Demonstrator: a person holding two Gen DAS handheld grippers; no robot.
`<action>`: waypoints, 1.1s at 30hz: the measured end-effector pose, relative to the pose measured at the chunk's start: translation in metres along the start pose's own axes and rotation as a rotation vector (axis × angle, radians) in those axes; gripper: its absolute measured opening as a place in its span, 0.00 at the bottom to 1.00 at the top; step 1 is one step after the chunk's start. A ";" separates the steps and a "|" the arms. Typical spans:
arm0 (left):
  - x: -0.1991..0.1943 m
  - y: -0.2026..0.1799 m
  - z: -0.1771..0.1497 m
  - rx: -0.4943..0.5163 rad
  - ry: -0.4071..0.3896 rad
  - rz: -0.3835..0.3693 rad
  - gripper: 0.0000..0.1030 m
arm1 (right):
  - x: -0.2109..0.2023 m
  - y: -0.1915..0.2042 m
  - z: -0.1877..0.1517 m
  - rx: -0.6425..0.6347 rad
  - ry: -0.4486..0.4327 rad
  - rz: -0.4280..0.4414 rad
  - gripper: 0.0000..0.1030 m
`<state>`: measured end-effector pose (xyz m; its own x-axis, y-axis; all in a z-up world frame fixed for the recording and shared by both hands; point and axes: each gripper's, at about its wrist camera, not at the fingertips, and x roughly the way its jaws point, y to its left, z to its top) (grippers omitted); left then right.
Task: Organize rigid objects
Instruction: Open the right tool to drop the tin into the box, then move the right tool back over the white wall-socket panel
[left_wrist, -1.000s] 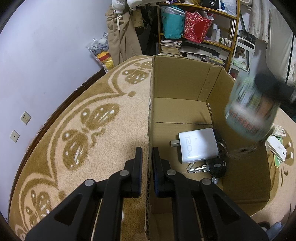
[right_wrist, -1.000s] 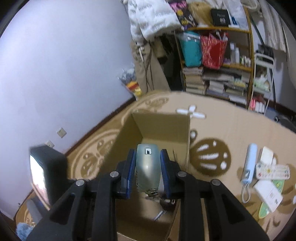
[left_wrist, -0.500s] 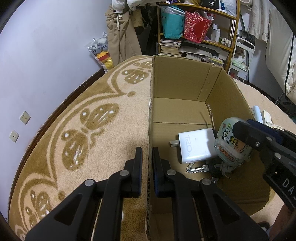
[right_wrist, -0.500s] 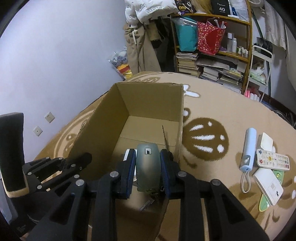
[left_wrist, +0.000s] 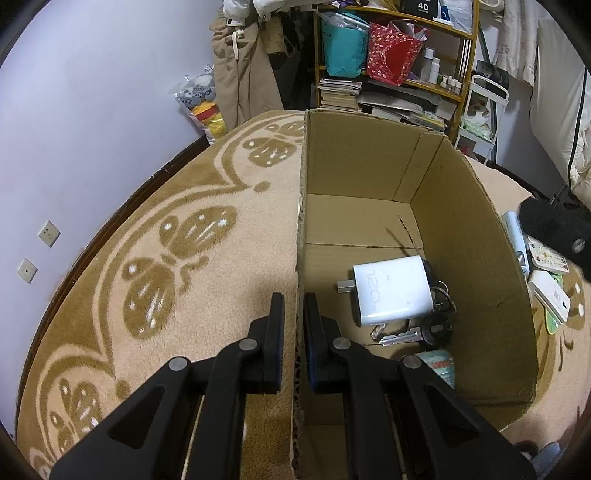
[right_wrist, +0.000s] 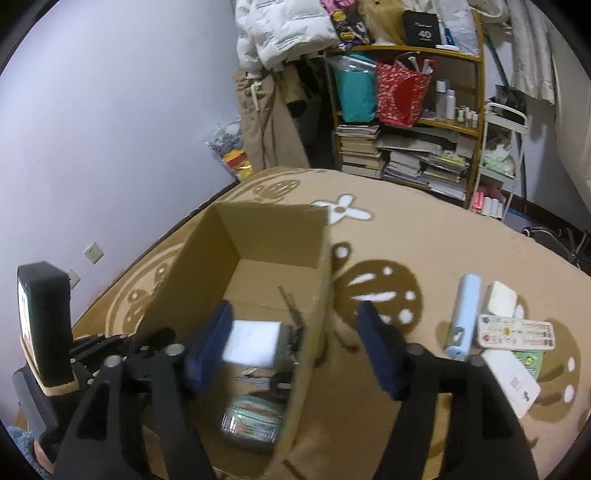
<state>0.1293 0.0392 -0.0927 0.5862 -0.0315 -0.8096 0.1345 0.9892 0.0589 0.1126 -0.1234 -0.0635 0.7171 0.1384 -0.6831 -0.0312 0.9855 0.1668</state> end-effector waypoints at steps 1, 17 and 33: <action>0.000 -0.001 -0.001 0.001 -0.002 0.004 0.10 | -0.002 -0.004 0.002 0.005 -0.001 -0.007 0.85; 0.000 -0.001 0.000 0.003 -0.001 0.004 0.10 | -0.012 -0.091 0.007 0.068 -0.002 -0.170 0.92; 0.000 -0.001 0.000 0.004 -0.002 0.006 0.10 | -0.016 -0.187 -0.020 0.201 0.022 -0.268 0.92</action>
<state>0.1289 0.0381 -0.0924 0.5885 -0.0263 -0.8080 0.1341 0.9888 0.0655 0.0931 -0.3084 -0.0981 0.6657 -0.1183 -0.7368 0.2956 0.9484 0.1148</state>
